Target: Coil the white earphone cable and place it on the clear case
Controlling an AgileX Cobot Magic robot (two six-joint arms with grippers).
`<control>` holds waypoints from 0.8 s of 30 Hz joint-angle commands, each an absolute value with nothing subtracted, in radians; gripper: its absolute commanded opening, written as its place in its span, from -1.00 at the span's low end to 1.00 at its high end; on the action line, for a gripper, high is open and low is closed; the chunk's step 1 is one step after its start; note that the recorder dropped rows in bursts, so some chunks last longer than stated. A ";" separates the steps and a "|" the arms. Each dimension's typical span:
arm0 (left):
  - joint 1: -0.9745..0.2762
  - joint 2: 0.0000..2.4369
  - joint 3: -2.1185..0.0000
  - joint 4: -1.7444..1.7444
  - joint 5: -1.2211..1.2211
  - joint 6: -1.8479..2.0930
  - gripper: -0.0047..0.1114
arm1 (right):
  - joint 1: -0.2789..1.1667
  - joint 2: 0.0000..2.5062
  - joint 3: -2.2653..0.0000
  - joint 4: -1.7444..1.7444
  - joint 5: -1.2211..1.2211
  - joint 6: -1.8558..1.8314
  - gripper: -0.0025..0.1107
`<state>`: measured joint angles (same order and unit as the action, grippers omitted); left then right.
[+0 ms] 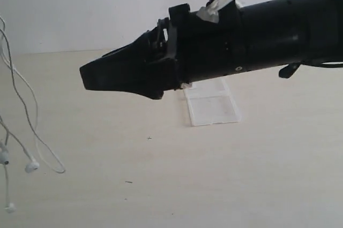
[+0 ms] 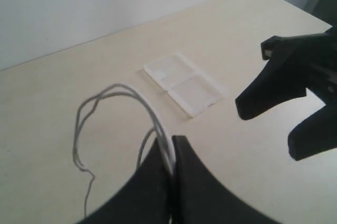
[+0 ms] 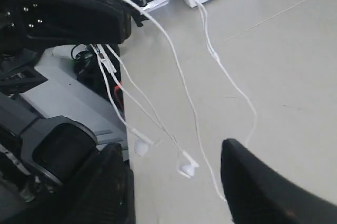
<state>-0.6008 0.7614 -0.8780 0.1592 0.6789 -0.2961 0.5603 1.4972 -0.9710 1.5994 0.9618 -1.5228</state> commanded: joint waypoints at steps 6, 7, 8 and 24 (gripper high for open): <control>-0.598 0.758 -0.886 0.141 0.650 -0.290 -0.92 | 0.696 1.643 -1.004 1.744 0.973 -1.839 0.15; -0.598 0.758 -0.886 0.141 0.650 -0.290 -0.92 | 0.707 1.650 -1.012 1.744 0.959 -1.850 0.23; -0.598 0.758 -0.886 0.141 0.650 -0.290 -0.92 | 0.716 1.655 -1.020 1.744 0.956 -1.857 0.30; -0.598 0.758 -0.886 0.141 0.654 -0.293 -0.92 | 0.809 1.742 -1.203 1.744 0.799 -1.831 0.46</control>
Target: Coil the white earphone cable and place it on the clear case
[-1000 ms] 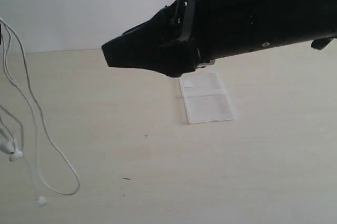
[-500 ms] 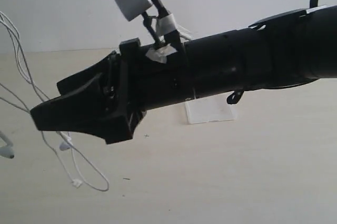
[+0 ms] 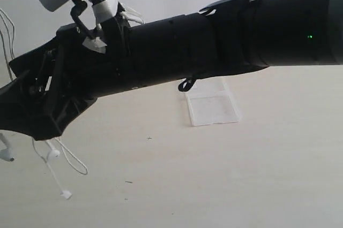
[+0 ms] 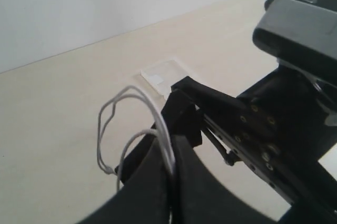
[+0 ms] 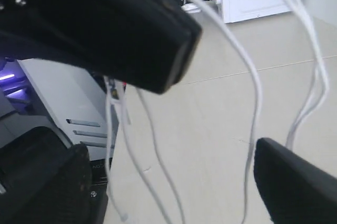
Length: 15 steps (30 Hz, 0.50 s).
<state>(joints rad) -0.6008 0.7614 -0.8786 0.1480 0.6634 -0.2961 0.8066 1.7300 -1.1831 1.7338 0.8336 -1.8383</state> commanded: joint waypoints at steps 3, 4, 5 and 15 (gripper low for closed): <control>-0.598 0.758 -0.886 0.141 0.654 -0.293 -0.92 | 0.809 1.744 -1.203 1.744 0.774 -1.831 0.46; -0.598 0.758 -0.886 0.143 0.653 -0.293 -0.92 | 0.809 1.746 -1.203 1.744 0.768 -1.831 0.46; -0.598 0.758 -0.886 0.143 0.653 -0.293 -0.92 | 0.809 1.746 -1.203 1.744 0.763 -1.832 0.46; -0.598 0.758 -0.886 0.149 0.657 -0.291 -0.92 | 0.809 1.746 -1.203 1.744 0.767 -1.780 0.46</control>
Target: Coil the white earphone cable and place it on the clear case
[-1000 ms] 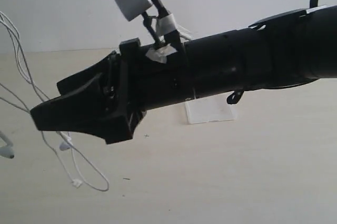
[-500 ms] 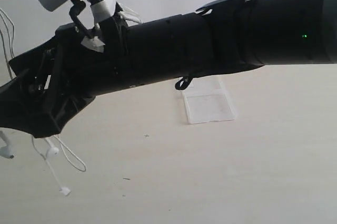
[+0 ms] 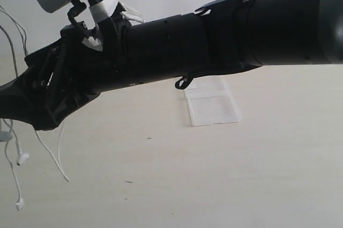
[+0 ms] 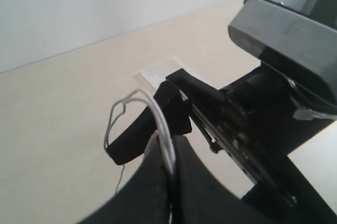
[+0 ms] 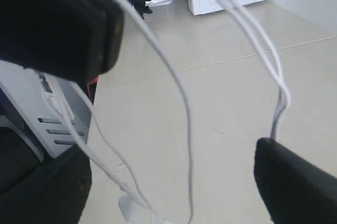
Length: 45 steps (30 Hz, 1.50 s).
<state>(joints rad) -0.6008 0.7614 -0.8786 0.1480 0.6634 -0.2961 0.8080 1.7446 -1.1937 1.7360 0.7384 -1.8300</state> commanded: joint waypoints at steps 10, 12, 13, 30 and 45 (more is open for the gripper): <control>-0.598 0.758 -0.886 0.153 0.671 -0.291 -0.92 | 0.807 1.733 -1.203 1.634 0.813 -1.601 0.46; -0.598 0.758 -0.886 0.153 0.671 -0.291 -0.92 | 0.807 1.729 -1.203 1.612 0.788 -1.592 0.46; -0.598 0.758 -0.886 0.153 0.671 -0.291 -0.92 | 0.807 1.729 -1.203 1.612 0.778 -1.592 0.46; -0.598 0.758 -0.886 0.153 0.671 -0.291 -0.92 | 0.807 1.746 -1.204 1.720 0.672 -1.672 0.46; -0.598 0.756 -0.886 0.154 0.742 -0.286 -0.92 | 0.814 1.760 -1.204 1.695 0.829 -1.701 0.49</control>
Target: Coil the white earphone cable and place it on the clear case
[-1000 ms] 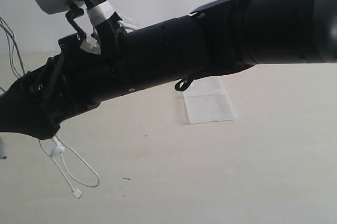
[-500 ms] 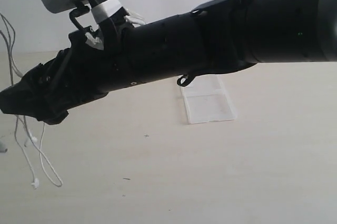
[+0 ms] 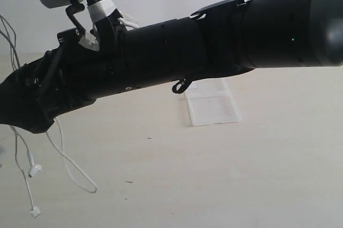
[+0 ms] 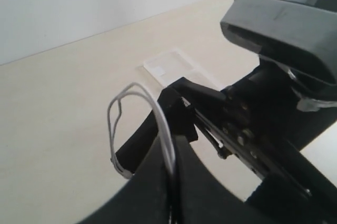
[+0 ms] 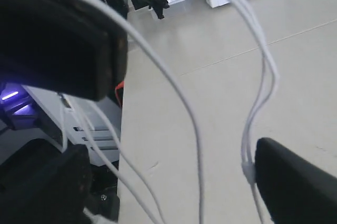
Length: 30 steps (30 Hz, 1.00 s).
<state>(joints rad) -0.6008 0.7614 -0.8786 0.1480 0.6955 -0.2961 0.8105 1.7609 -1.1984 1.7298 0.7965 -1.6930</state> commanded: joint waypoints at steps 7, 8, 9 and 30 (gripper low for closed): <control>-0.598 0.756 -0.886 0.187 0.752 -0.283 -0.92 | 0.814 1.760 -1.204 1.688 0.842 -1.701 0.60; -0.598 0.756 -0.886 0.187 0.749 -0.283 -0.92 | 0.814 1.760 -1.204 1.688 0.842 -1.701 0.60; -0.598 0.756 -0.886 0.190 0.747 -0.283 -0.92 | 0.814 1.760 -1.204 1.688 0.842 -1.701 0.60; -0.598 0.758 -0.886 0.199 0.674 -0.283 -0.92 | 0.814 1.760 -1.204 1.739 0.797 -1.701 0.60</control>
<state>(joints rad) -0.6008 0.7614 -0.8786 0.1934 0.6935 -0.2837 0.8110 1.7609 -1.1984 1.7242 0.7999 -1.6930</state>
